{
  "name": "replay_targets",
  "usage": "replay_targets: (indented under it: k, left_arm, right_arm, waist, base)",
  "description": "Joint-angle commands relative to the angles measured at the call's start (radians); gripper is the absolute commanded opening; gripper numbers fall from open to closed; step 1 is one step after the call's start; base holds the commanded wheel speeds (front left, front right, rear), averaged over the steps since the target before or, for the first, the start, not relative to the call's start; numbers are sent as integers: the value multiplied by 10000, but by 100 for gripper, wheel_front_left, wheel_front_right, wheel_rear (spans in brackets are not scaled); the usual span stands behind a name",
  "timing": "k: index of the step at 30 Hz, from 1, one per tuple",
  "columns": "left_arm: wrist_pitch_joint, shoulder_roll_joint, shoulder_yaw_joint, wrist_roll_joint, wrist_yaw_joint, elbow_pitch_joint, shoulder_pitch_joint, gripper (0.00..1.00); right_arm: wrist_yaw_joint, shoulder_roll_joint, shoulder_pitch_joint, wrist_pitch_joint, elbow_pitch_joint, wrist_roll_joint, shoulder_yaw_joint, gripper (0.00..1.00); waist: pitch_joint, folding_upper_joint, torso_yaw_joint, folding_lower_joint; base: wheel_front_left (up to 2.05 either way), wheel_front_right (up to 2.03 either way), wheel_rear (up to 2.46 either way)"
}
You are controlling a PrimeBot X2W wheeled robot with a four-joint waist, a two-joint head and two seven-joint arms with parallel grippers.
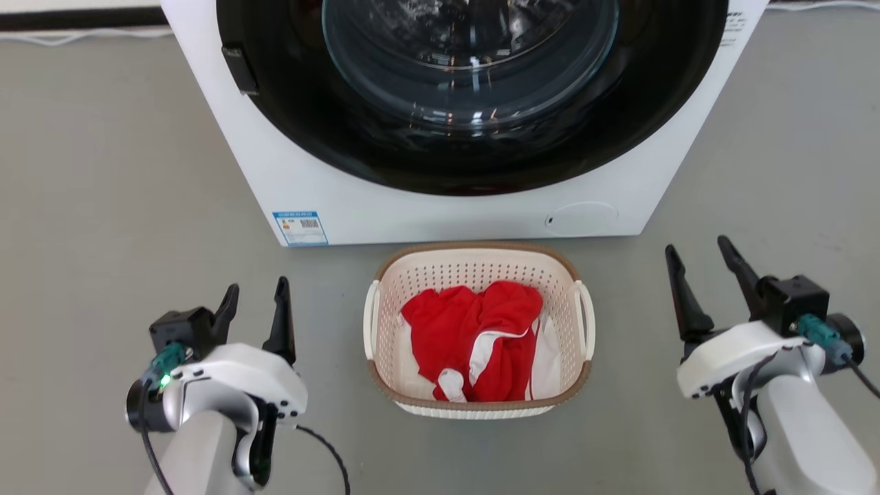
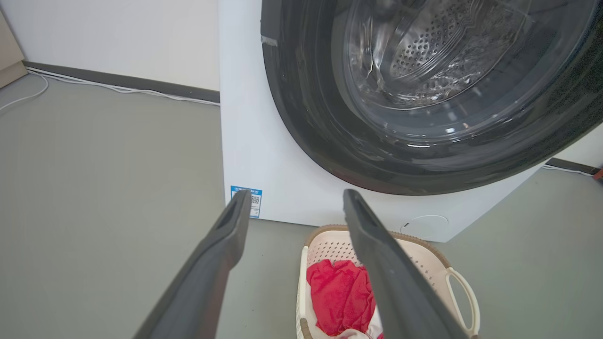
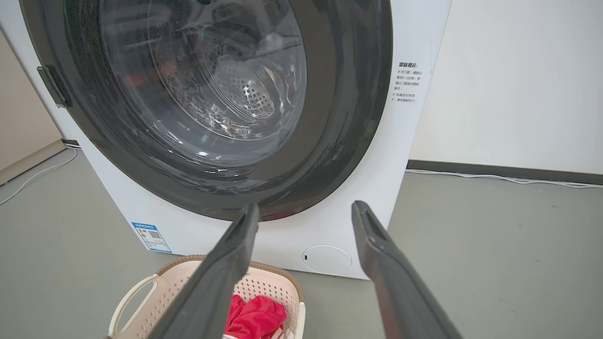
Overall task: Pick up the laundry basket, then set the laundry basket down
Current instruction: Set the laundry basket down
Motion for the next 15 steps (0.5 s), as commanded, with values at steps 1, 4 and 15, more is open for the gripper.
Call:
replay_targets:
  k: [1,4,15]
  left_arm:
    - [-60,245,341,179,-48,-325,32,100]
    - [-60,312,483,268,-102,-616,405,100]
    - [-60,379,963,318,-271,-1223,1481,100]
  right_arm:
    - [62,36,133,-64,-285,-127,178,100]
    - [62,123,415,-65,-427,-154,148,100]
    - [62,396,1332,-65,-819,-268,-81,100]
  waist:
    - [-131,0,-71,0]
    - [-344,0,-138,0]
    - [-1068,0,-393,0]
  base:
    - [0,0,0]
    - [0,0,0]
    - [0,0,0]
